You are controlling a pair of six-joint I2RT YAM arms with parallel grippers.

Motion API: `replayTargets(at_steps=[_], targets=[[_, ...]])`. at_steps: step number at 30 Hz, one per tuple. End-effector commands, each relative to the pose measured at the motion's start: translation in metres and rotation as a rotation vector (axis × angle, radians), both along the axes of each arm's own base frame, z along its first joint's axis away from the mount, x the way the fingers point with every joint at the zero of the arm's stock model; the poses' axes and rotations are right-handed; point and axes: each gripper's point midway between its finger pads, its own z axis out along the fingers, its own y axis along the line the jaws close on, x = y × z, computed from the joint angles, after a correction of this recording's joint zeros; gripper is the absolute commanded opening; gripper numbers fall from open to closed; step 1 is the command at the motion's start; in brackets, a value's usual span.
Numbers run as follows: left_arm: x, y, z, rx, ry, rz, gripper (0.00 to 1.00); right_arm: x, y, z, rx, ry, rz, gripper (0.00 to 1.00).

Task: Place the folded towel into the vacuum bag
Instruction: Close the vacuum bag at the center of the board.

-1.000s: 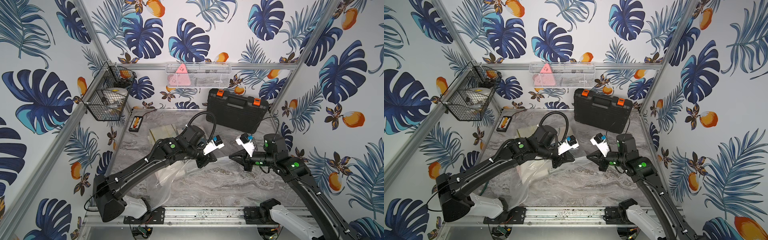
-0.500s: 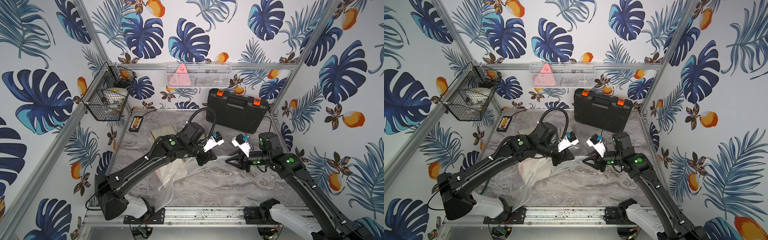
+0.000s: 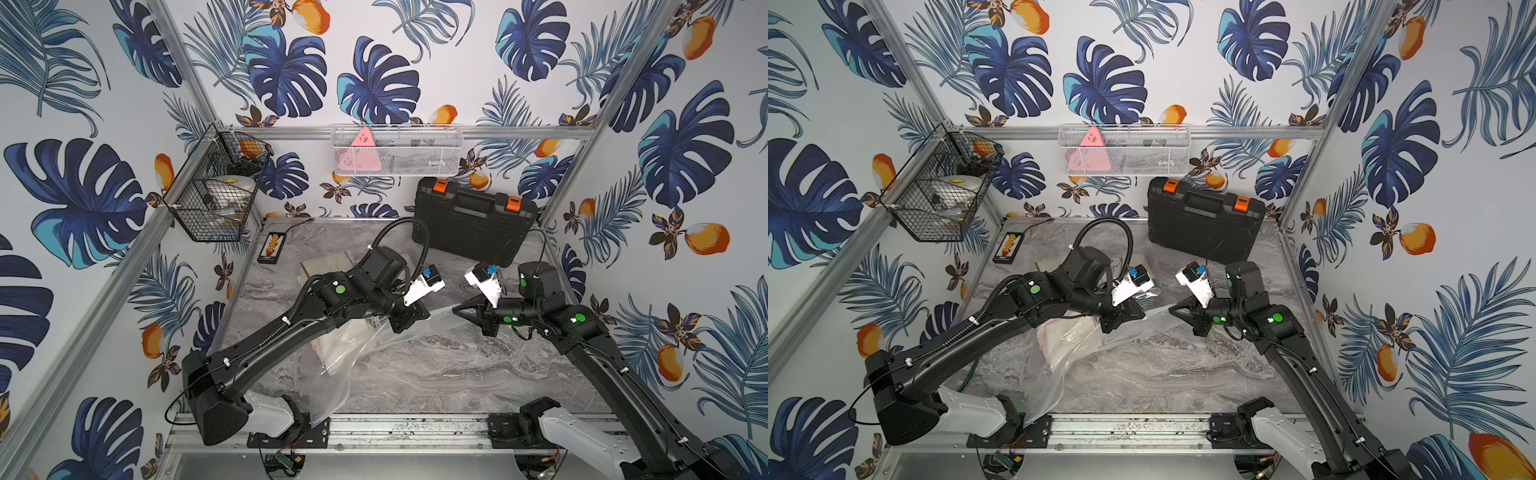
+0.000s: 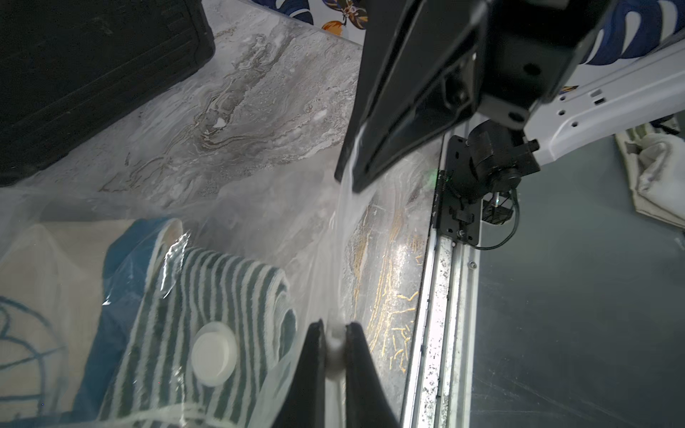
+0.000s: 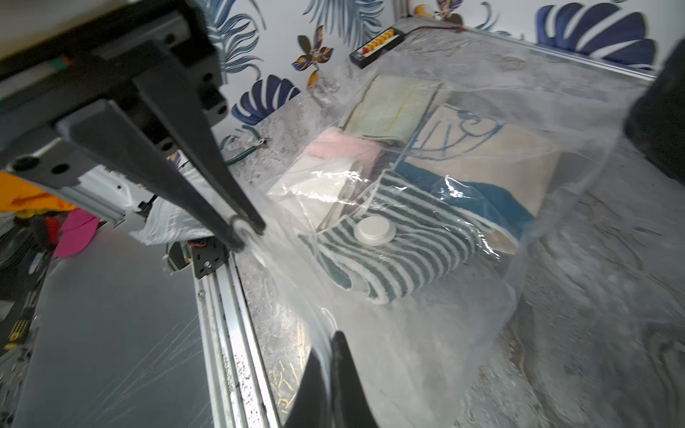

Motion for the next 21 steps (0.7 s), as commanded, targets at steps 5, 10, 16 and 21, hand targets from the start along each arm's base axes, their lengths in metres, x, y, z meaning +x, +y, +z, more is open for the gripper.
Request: replayTargets(at_steps=[5, 10, 16, 21], targets=[[-0.02, 0.036, -0.015, 0.135, 0.039, 0.016, 0.0, 0.032, -0.026, 0.019, 0.069, -0.025, -0.169, 0.0], [-0.016, 0.026, -0.015, 0.103, 0.072, 0.038, 0.0, 0.04, -0.025, 0.019, 0.069, 0.032, -0.209, 0.0], [-0.013, 0.021, -0.02, 0.089, 0.092, 0.076, 0.08, 0.035, -0.02, 0.019, 0.08, 0.045, -0.181, 0.0], [-0.011, 0.021, -0.009, 0.043, 0.066, 0.107, 0.38, 0.025, -0.003, 0.018, 0.075, 0.037, -0.124, 0.0]])
